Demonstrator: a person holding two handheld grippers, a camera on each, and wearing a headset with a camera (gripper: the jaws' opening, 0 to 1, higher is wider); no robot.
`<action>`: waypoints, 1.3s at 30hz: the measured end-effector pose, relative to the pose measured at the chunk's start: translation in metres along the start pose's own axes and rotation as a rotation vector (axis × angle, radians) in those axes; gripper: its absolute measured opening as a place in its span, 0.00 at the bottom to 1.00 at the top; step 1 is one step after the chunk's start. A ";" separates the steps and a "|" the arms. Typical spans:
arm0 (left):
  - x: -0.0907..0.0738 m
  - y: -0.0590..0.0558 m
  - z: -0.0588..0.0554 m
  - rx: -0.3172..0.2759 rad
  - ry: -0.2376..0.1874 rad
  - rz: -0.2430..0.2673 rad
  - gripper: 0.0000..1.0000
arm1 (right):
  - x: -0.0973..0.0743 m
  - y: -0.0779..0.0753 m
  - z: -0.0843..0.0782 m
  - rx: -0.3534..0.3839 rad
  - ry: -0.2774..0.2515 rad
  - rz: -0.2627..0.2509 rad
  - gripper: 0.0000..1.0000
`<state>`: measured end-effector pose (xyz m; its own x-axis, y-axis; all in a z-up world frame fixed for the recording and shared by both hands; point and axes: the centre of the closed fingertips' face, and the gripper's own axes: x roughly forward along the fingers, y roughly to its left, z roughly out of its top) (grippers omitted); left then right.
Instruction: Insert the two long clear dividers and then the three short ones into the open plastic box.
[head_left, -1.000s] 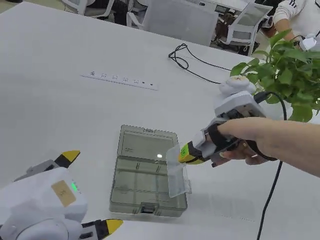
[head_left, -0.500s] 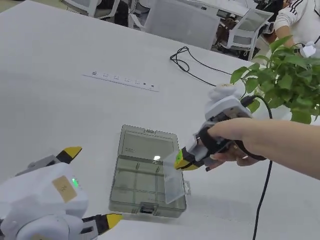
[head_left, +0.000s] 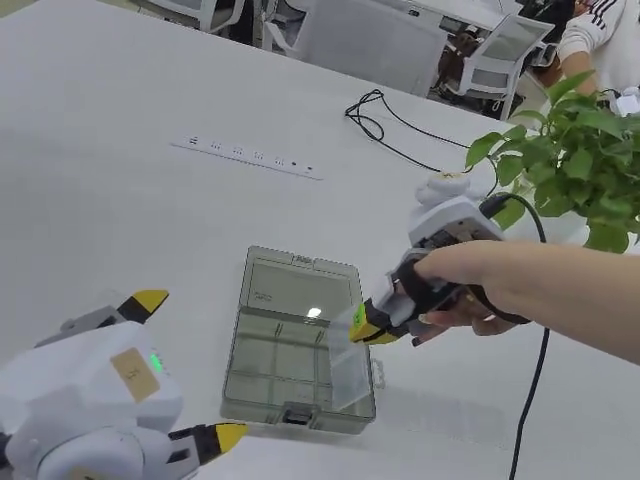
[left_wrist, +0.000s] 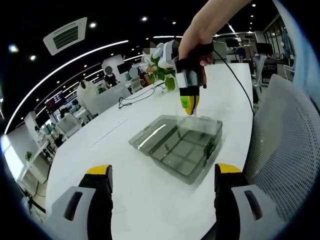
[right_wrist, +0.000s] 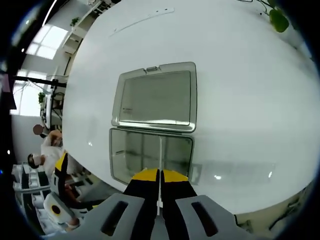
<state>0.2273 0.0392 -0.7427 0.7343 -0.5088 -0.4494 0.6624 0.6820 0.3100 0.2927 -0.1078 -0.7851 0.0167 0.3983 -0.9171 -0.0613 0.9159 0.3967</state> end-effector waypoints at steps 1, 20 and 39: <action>0.000 0.000 0.000 -0.001 0.000 0.000 0.85 | 0.001 0.000 0.000 0.004 0.000 0.002 0.02; 0.000 -0.001 -0.001 -0.003 0.010 -0.003 0.84 | 0.010 0.000 -0.001 -0.020 0.014 -0.026 0.02; 0.000 -0.002 -0.001 0.002 0.009 -0.010 0.83 | 0.014 0.000 -0.002 0.003 0.033 -0.037 0.02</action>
<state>0.2259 0.0381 -0.7449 0.7263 -0.5107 -0.4600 0.6698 0.6761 0.3070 0.2909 -0.1020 -0.7978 -0.0145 0.3620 -0.9321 -0.0582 0.9303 0.3622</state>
